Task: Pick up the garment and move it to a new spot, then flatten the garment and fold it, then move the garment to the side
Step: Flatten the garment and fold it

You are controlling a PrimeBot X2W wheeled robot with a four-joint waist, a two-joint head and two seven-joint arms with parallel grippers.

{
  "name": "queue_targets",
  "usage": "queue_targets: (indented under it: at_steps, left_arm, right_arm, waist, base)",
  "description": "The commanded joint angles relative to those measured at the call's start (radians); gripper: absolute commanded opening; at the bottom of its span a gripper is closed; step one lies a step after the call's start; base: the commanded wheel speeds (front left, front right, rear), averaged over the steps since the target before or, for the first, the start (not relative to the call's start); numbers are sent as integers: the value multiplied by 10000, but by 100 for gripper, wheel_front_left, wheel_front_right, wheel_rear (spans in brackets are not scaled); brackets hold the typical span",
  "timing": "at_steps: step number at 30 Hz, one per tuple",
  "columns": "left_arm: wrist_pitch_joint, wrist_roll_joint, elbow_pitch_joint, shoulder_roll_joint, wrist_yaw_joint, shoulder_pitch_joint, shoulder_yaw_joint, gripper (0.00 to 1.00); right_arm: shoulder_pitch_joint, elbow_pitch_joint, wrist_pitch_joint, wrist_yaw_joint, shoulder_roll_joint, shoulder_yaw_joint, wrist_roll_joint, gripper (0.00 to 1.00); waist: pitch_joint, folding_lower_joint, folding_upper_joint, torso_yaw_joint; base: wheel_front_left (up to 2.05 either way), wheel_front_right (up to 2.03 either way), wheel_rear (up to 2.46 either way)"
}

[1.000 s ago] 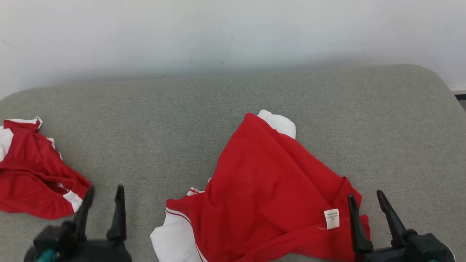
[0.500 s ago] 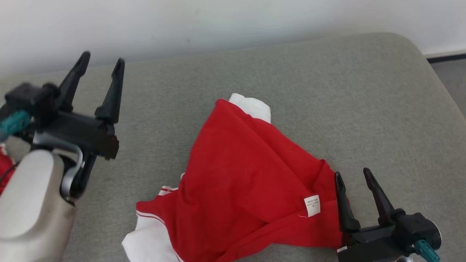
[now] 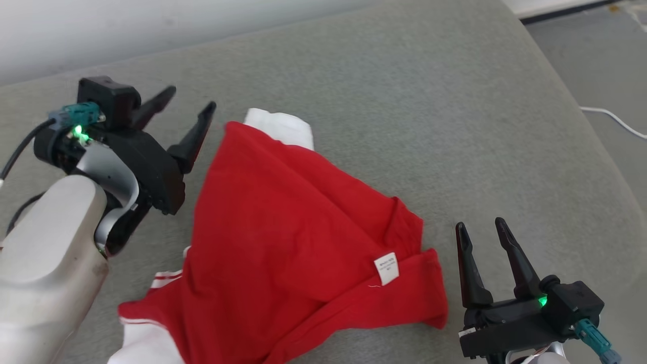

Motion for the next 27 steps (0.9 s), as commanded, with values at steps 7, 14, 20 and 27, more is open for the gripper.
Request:
queue_targets:
  at_steps: [7,14,20,27]
  left_arm:
    - [278,-989,747,476,8,-137,-1622,100]
    - [251,-1419,1201,640,8,-207,-2772,42]
    - [-895,-1356,1936,817,10,-983,-3010,0]
    - [-2366,-1081,3462,883,239,-2137,-2416,0]
  right_arm:
    - [-142,9,-6,-22,21,105,173,100]
    - [-159,2,-7,-22,21,111,217,100]
    - [-179,-5,-5,-22,22,-37,74,100]
    - [-331,79,-7,-22,19,-106,-157,100]
  waist:
    - [597,-2,-1,-879]
    - [682,-2,-1,-977]
    - [678,-2,-1,-738]
    - [557,-2,-1,-437]
  base:
    - [0,0,0]
    - [0,0,0]
    - [0,0,0]
    - [0,0,0]
